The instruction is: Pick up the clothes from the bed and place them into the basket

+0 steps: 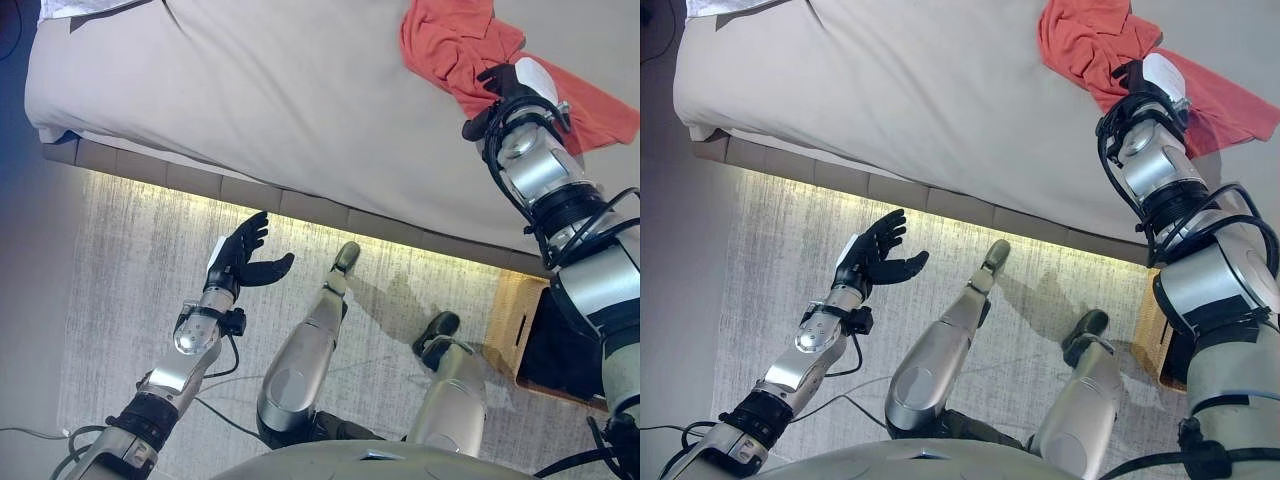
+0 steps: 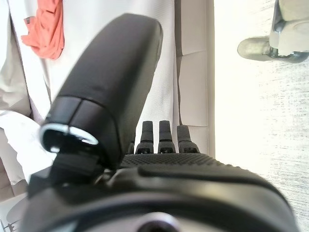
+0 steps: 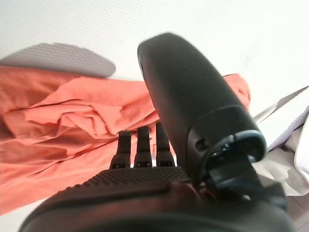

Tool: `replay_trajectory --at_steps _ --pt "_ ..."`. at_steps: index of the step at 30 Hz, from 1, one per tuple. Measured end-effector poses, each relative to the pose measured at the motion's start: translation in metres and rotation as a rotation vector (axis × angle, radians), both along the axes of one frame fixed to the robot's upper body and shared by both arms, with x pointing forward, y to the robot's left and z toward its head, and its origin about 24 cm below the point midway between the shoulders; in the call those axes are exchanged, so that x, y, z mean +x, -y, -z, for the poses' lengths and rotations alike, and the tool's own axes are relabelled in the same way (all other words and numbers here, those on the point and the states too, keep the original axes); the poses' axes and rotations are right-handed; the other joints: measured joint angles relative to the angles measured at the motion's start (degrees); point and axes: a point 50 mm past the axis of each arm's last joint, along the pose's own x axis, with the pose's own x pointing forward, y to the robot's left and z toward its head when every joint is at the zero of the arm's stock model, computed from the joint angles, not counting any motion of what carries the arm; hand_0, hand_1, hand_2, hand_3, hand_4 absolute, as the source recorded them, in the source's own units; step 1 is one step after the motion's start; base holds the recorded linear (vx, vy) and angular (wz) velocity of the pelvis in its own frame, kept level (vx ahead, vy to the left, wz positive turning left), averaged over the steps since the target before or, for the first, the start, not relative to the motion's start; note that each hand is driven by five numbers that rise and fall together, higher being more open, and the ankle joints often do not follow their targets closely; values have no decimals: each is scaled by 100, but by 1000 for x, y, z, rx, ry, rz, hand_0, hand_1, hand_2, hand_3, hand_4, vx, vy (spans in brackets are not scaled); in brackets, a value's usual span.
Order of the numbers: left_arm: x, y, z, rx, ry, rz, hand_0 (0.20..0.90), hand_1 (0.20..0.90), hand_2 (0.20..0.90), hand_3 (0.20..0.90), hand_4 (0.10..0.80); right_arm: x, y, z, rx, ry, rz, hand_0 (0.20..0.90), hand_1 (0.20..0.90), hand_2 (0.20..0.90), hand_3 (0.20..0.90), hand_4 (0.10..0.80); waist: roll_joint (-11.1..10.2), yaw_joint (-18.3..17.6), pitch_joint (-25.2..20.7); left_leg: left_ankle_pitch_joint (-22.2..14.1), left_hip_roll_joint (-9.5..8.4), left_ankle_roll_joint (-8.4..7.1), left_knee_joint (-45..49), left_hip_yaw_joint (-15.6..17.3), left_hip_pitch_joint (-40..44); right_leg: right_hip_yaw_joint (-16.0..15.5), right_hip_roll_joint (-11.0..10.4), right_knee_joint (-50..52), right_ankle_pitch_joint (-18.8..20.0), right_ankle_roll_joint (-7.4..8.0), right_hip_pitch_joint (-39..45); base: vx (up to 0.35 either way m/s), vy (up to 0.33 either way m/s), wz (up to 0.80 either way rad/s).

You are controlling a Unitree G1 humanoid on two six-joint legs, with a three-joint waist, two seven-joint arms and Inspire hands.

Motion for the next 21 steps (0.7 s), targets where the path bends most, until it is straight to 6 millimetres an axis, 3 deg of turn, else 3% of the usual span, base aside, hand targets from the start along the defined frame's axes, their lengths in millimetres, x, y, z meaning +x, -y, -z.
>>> replay_trajectory --at_steps 8,21 --pt "-3 -2 -3 10 10 10 900 900 900 900 800 -3 16 -5 -52 -53 84 300 300 300 200 100 1 7 -1 -22 -8 -9 103 6 -106 26 -10 74 0 0 -101 0 0 0" --pt "-4 -4 -3 16 9 10 900 900 900 900 800 -5 24 -6 -74 -59 113 300 300 300 200 100 0 2 0 -52 12 23 188 121 -60 123 10 75 4 -2 -73 -9 4 -3"
